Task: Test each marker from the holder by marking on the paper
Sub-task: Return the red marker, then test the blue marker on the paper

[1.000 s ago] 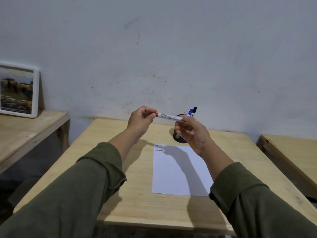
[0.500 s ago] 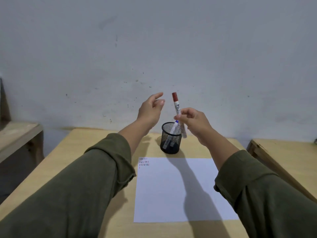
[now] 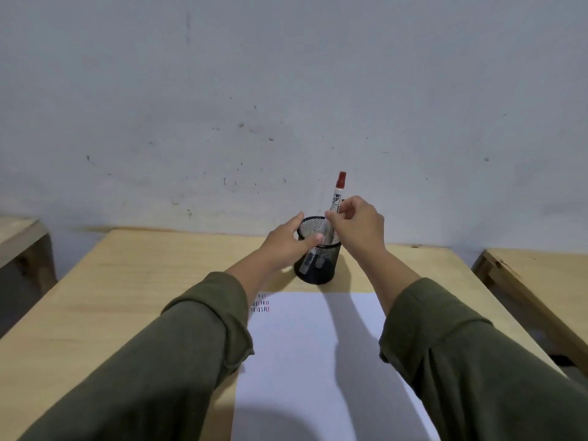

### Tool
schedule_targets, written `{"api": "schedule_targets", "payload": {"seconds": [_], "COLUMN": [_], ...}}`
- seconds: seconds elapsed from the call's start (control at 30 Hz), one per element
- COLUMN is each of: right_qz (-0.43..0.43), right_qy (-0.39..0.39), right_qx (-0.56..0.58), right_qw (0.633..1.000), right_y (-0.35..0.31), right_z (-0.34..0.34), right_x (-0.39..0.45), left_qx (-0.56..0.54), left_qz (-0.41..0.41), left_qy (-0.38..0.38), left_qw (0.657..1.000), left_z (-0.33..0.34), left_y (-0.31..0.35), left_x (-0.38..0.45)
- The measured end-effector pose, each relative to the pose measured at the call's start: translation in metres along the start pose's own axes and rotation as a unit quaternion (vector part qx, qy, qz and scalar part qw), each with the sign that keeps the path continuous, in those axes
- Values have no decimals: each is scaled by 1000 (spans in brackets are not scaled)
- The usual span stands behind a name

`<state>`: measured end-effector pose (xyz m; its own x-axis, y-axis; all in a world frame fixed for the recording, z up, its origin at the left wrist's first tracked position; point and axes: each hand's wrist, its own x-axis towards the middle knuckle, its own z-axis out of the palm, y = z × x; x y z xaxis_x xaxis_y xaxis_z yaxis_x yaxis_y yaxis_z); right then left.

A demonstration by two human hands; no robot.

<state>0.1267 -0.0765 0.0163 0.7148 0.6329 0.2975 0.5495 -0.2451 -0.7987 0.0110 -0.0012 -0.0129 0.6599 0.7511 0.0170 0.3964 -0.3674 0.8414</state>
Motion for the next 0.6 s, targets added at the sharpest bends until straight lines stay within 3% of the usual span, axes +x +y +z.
{"api": "schedule_targets", "payload": {"seconds": [0.23, 0.6], "right_qz": [34, 48], "right_qy": [30, 2], "right_qx": [-60, -131], "right_qw": [997, 990], "right_y": [17, 17], "right_z": [12, 9], "right_x": [-3, -3], "left_qx": [16, 13], "left_qz": [14, 3], "left_qy": [-2, -13], "left_qw": [1000, 1000], "left_z": [-1, -5], "left_y": [-4, -6], "left_x": [4, 7]}}
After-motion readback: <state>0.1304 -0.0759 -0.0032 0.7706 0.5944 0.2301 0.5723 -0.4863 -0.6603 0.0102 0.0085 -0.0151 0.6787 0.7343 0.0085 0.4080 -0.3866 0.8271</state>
